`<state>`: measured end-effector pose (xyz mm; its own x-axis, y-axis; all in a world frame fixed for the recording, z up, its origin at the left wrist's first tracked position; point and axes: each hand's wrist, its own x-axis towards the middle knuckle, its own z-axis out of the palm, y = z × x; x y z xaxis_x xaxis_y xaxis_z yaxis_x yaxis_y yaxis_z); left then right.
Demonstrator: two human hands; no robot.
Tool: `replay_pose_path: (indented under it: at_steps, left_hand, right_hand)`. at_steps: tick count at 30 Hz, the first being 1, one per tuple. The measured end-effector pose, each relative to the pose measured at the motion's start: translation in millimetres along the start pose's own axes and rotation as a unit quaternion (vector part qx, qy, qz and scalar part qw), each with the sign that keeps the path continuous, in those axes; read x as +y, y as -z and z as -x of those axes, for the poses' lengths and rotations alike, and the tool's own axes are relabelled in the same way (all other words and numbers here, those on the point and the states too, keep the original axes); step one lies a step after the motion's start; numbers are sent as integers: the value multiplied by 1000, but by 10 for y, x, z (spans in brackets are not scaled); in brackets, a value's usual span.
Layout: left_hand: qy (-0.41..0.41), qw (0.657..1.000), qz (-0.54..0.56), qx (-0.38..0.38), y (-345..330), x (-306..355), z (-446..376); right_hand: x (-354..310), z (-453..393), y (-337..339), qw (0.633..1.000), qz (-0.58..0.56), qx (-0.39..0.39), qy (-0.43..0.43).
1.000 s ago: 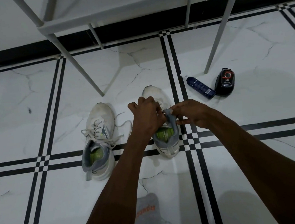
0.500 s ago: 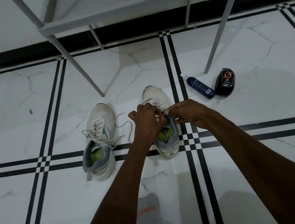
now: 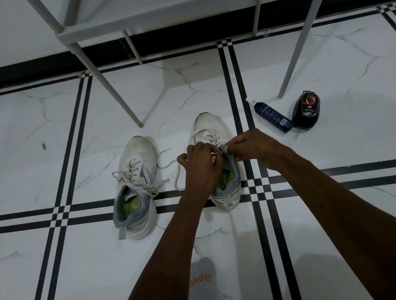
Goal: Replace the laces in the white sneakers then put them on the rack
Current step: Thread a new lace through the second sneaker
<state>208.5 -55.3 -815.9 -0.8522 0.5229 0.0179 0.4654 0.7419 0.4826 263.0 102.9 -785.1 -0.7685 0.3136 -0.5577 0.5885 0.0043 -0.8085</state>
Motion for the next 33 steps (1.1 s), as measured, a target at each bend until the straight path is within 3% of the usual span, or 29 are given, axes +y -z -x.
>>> replay_pose_path:
  at_steps: [5,9,11,17,21,22,24,26,28,29,30,32,33]
  left_hand:
    - [18,999,-38,13,-54,44,-2]
    - [68,992,106,13,-59,30,-51]
    - [63,990,126,24,-57,50,-37]
    - [31,987,21,156,-2,162,169]
    - [16,994,-12,107,-49,171,232]
    - [23,994,-14,105,-48,174,230]
    - [33,994,-8,104,-31,181,233]
    - [35,994,-4,103,-29,179,241]
    - [39,994,-4,100,-40,180,241]
    - [42,994,1,99,-44,194,232]
    - [45,994,7,100,-45,201,221]
    - [48,994,23,97,-53,197,209]
    - [48,994,31,97,-55,193,210]
  right_hand:
    - [-43,37,-26,997,46,-11,53]
    - [-15,7,-20,996,-82,-5,-20]
    - [18,14,-55,994,-104,10,-39]
    - [31,5,-147,994,-89,38,-41]
    - [-39,52,-132,994,-91,33,-47]
    - [-57,60,-67,991,-113,57,-51]
    - [-56,16,197,964,-107,239,-46]
    - [-85,35,508,882,-122,456,-9]
    - [-101,72,594,841,-108,524,81]
    - [-94,76,532,854,-51,500,132]
    - [-62,60,420,888,31,424,176]
    - [55,1,114,946,194,197,170]
    - [143,-46,-6,950,250,119,147]
